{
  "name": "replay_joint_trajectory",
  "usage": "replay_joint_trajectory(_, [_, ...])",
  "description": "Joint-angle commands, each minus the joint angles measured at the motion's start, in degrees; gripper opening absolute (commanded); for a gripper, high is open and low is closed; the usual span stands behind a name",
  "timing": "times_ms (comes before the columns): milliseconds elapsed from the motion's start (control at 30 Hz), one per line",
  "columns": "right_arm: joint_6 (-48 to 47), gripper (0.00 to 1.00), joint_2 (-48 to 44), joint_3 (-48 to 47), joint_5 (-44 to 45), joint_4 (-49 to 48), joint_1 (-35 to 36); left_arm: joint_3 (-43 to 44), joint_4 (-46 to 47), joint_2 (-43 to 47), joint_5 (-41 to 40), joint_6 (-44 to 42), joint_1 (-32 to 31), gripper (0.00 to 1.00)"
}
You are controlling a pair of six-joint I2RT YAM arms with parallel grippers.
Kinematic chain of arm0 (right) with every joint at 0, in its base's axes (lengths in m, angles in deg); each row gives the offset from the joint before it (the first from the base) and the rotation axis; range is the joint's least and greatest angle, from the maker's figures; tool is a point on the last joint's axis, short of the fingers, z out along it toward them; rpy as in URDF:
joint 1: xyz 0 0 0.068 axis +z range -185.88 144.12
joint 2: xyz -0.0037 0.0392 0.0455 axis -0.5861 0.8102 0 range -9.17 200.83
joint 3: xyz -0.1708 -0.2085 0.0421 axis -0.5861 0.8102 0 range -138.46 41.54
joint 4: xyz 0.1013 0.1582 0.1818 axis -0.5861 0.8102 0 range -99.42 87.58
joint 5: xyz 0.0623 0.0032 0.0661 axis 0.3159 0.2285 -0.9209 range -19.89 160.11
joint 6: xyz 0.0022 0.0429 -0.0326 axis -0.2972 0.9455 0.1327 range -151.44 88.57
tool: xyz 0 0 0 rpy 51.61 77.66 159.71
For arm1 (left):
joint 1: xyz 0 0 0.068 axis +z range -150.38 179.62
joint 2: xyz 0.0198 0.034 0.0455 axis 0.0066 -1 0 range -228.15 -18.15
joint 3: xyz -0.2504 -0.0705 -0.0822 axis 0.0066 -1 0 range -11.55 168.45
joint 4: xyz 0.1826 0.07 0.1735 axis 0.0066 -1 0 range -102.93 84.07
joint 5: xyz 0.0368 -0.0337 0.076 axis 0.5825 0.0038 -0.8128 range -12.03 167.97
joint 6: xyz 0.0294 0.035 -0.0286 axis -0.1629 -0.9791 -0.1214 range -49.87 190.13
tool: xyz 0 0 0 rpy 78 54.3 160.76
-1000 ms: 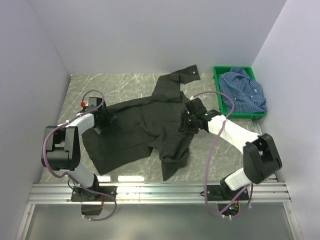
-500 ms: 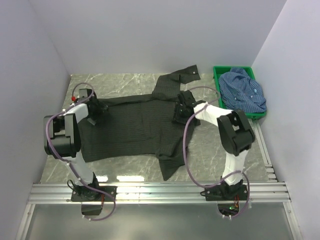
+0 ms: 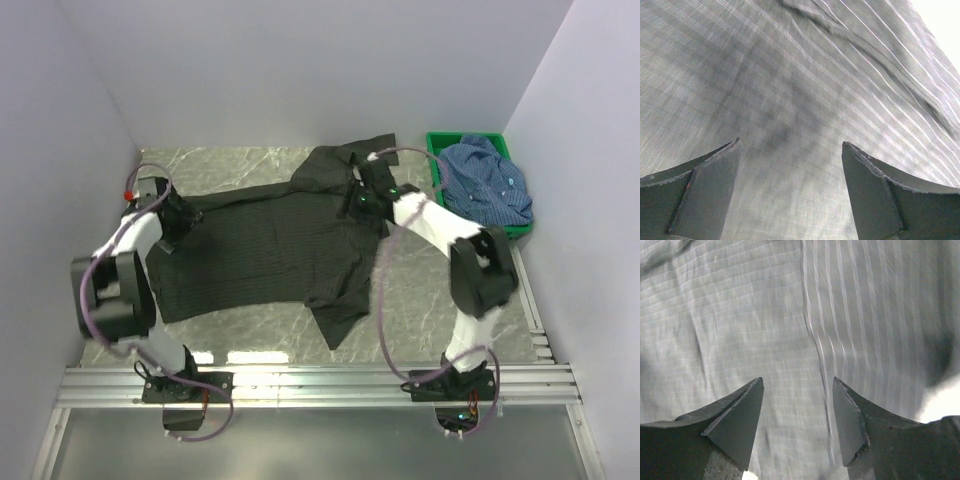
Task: Fold and stack the long sleeve shirts
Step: Flatten the shirt out
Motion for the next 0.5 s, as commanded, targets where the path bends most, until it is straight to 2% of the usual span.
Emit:
replay_joint_trajectory(0, [0.4, 0.66, -12.2, 9.5, 2.6, 3.6, -0.3, -2.6, -2.1, 12.1, -1.9, -4.0, -1.7, 0.87])
replay_joint_trajectory(133, [2.0, 0.69, -23.3, 22.0, 2.2, 6.3, -0.1, -8.7, -1.7, 21.7, -4.5, -5.9, -7.5, 0.89])
replay_joint_trajectory(233, [3.7, 0.7, -27.8, 29.4, 0.7, 5.9, -0.1, -11.6, -1.4, 23.9, -6.4, -7.6, -12.5, 0.9])
replay_joint_trajectory(333, [5.6, 0.7, -28.9, 33.3, -1.1, 4.3, 0.6, -12.4, -1.4, 23.7, -7.2, -7.5, -15.6, 0.9])
replay_joint_trajectory(467, [7.6, 0.71, -27.6, 35.0, -1.9, 3.2, 3.1, -11.3, -3.6, 22.5, -4.5, -4.2, -18.0, 0.9])
